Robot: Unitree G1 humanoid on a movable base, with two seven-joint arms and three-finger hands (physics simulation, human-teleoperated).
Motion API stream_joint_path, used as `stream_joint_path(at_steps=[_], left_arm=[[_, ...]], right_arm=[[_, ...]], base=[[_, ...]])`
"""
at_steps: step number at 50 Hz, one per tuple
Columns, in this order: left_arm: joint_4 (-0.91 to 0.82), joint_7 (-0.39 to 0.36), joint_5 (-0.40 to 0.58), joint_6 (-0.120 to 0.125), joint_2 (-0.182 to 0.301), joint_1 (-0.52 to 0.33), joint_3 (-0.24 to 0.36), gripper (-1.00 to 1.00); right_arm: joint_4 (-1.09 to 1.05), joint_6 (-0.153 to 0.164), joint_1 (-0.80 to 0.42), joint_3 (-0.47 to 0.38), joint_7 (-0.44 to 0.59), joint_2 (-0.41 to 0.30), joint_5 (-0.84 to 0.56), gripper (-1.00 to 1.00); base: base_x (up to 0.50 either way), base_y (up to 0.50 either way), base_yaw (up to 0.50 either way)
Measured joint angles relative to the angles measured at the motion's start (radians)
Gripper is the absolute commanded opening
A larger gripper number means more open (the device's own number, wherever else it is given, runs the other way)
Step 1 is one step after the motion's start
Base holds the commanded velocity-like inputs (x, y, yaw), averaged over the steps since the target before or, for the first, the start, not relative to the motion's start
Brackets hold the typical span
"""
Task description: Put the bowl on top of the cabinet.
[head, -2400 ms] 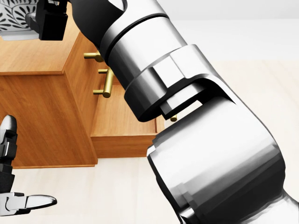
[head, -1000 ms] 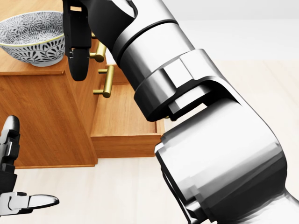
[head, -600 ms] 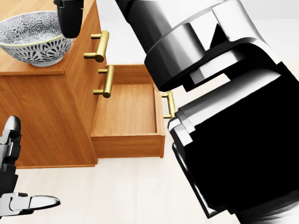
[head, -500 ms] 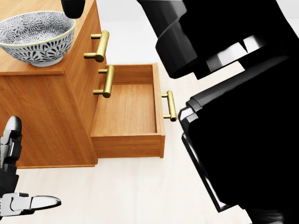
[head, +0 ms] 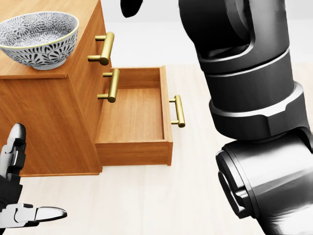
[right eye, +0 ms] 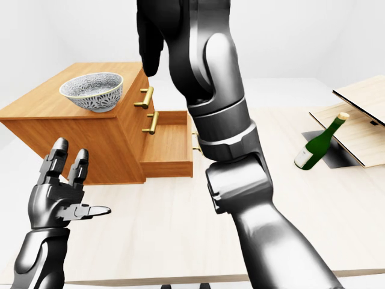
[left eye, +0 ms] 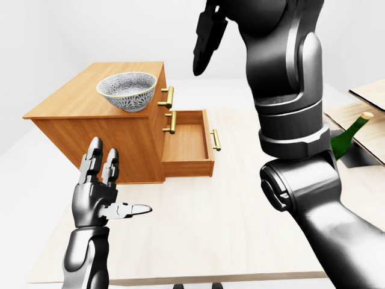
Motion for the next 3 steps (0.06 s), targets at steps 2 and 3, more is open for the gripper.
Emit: stream_joint_path(at_steps=[2,3], left_arm=[[0.000,0.000,0.001,0.000,0.000,0.000,-0.001,1.00],[0.000,0.000,0.002,0.000,-0.001,0.001,-0.001,1.00]], right_arm=[[-0.088,0.000,0.059,0.005,0.000,0.007,-0.038,1.00],[-0.132,0.000,0.090,0.007,0.000,0.012,-0.059,1.00]], base=[[0.00,0.00,0.00],[0.00,0.00,0.00]])
